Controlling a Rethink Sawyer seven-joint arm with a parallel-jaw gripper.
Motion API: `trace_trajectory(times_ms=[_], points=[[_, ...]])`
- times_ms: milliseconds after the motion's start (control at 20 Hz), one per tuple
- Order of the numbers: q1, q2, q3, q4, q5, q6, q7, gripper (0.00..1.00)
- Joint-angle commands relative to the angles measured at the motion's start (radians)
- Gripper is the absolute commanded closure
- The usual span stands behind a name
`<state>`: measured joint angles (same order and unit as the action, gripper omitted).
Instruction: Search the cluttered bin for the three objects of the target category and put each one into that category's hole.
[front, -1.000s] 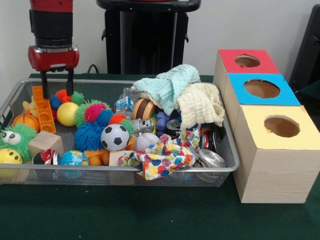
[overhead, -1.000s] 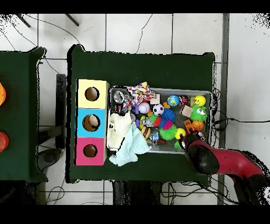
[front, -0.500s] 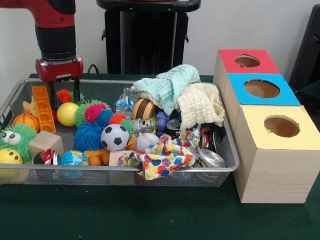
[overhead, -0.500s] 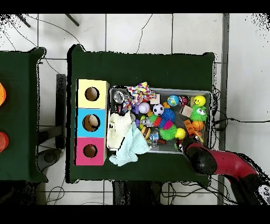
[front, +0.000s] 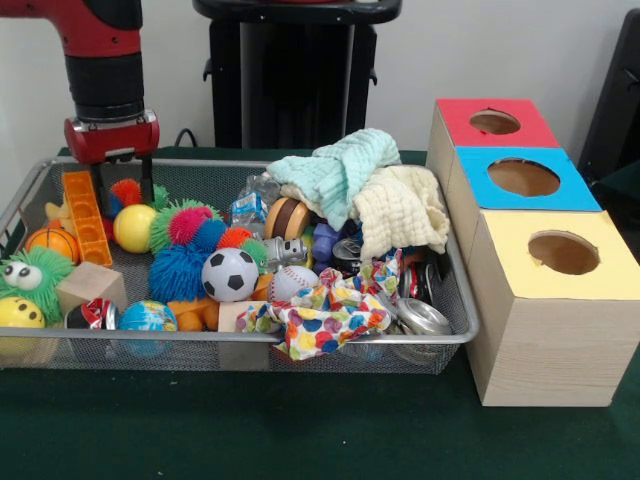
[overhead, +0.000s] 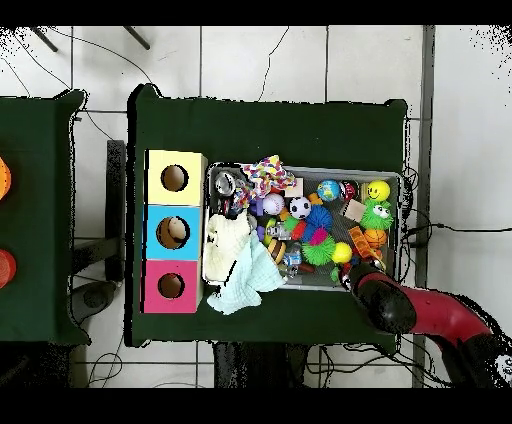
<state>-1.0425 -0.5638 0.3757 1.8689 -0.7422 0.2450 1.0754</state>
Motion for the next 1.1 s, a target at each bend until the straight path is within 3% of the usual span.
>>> trace_trajectory(times_ms=[50,300,1100], points=[[-0.005,-0.001,0.042,-0.077,0.041,0.030,0.098,0.00],[-0.003,-0.047,0.050,-0.055,0.064,0.059,0.090,0.00],[0.005,-0.019,0.061,-0.082,0.073,0.068,0.057,0.00]])
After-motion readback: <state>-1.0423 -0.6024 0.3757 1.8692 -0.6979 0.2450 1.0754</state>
